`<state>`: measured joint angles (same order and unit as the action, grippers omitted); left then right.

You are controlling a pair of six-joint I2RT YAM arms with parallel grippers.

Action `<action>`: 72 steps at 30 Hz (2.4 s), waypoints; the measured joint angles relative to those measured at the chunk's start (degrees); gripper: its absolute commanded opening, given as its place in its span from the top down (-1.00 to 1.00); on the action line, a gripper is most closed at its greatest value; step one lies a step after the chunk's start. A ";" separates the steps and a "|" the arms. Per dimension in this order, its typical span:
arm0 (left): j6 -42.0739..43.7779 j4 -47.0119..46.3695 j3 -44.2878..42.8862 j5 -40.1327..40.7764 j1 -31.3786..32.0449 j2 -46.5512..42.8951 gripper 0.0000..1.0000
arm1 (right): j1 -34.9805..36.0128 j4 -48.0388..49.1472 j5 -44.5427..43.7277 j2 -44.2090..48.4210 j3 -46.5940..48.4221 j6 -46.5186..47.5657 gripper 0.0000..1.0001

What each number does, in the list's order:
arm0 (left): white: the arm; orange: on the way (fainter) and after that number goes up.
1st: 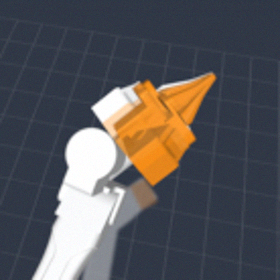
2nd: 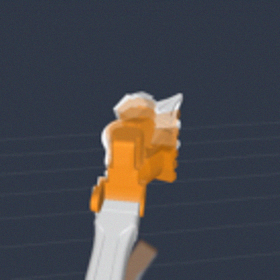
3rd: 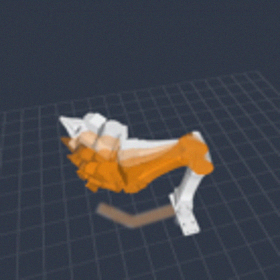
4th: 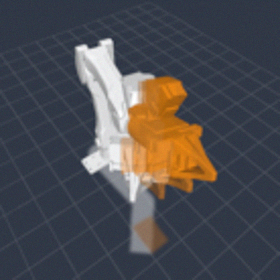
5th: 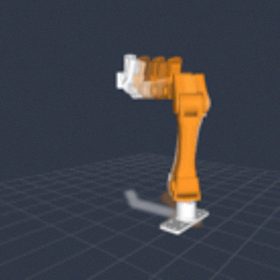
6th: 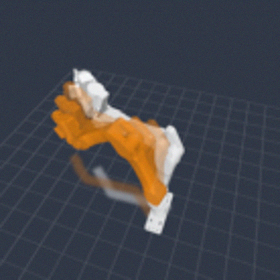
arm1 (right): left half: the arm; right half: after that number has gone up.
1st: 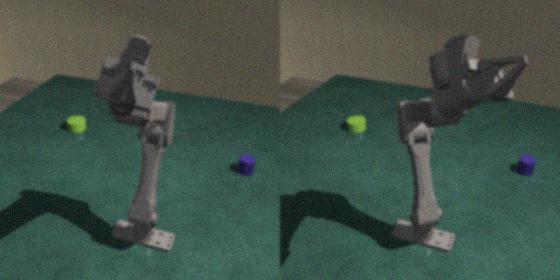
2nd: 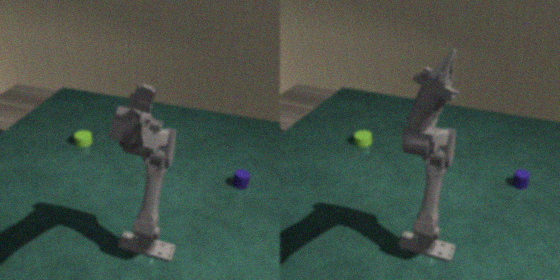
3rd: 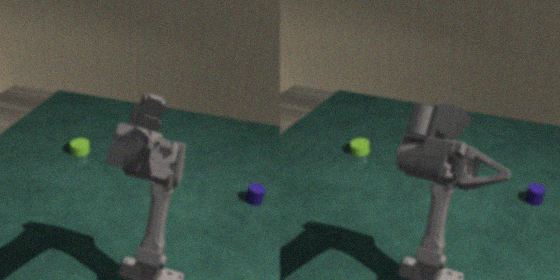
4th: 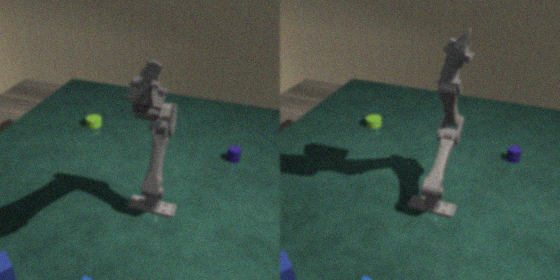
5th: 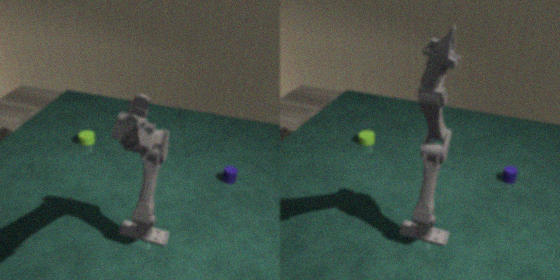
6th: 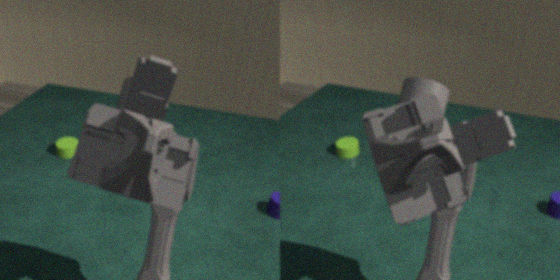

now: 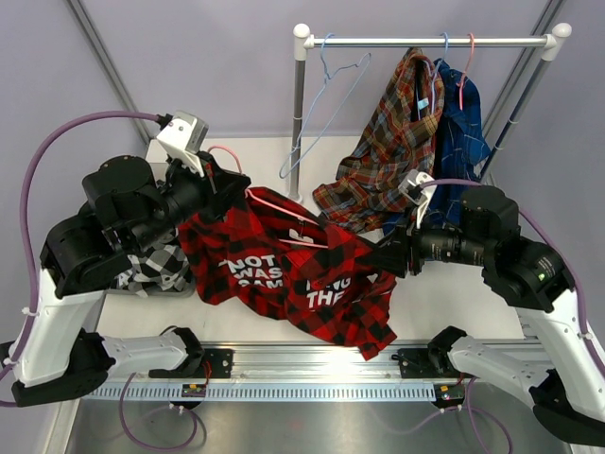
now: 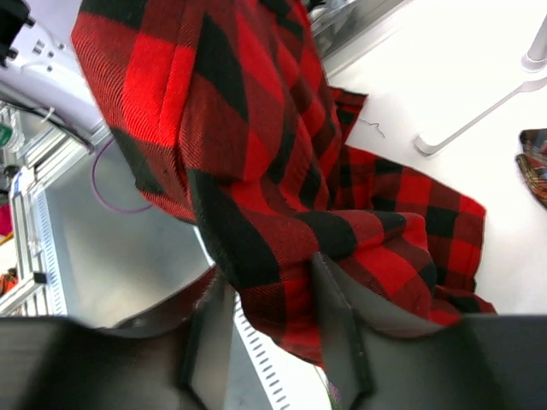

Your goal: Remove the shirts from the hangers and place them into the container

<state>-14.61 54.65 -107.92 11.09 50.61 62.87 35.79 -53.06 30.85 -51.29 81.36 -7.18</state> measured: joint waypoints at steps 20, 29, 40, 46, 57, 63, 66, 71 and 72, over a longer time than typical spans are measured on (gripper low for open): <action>-1.70 0.20 -0.68 -2.36 0.68 0.04 1.00 | 5.25 -2.95 -43.60 7.76 0.20 -18.58 1.00; -1.44 -0.17 -0.66 -2.69 0.17 -0.11 1.00 | 5.53 -1.53 -35.76 4.63 -6.27 -18.56 -0.50; 0.70 2.64 -2.60 -2.73 0.00 5.92 1.00 | 5.86 -4.48 -24.46 -0.63 25.68 -10.47 -0.48; 1.14 4.76 -4.46 -2.80 0.79 9.42 1.00 | 8.94 -3.78 -15.56 -8.61 26.67 -8.61 -0.09; 1.31 7.87 -11.32 -2.84 4.31 13.38 1.00 | 19.34 -5.53 -16.96 -20.55 23.78 -6.36 -0.13; 1.33 9.35 -11.32 -2.73 5.01 13.42 1.00 | 20.02 -5.62 -19.78 -19.15 23.04 -5.86 -0.11; 1.36 9.92 -11.32 -2.47 5.07 13.40 1.00 | 20.37 -6.08 -21.35 -18.49 22.95 -5.88 -0.10; 1.55 10.40 -11.32 -2.10 5.09 13.09 1.00 | 20.57 -6.91 -25.70 -14.03 18.60 -6.16 -0.10; 1.55 10.45 -11.32 -2.08 5.09 12.92 1.00 | 20.57 -7.06 -26.45 -12.92 17.62 -6.29 -0.09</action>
<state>-13.06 65.10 -119.24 9.02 55.70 75.79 56.36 -60.12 4.40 -64.20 98.98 -13.47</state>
